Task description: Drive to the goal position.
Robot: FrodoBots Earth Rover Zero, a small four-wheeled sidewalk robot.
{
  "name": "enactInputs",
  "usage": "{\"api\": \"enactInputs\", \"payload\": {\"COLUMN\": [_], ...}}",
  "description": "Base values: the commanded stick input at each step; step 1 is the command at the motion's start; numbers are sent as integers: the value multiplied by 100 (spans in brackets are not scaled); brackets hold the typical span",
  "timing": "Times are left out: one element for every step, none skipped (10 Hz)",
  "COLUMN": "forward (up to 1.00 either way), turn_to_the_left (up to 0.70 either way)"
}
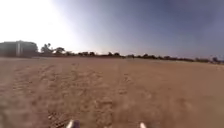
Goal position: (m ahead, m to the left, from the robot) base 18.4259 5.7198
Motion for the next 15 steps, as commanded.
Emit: {"api": "enactInputs", "payload": {"forward": [100, 100, 100, 100, 100, 100, 100, 100, 100, 100, 100, 100, 100, 100, 100], "turn_to_the_left": [0, 0, 2, 3, 3, 3, 3, 1, 0, 0, 0, 0, 0, 0, 0]}}
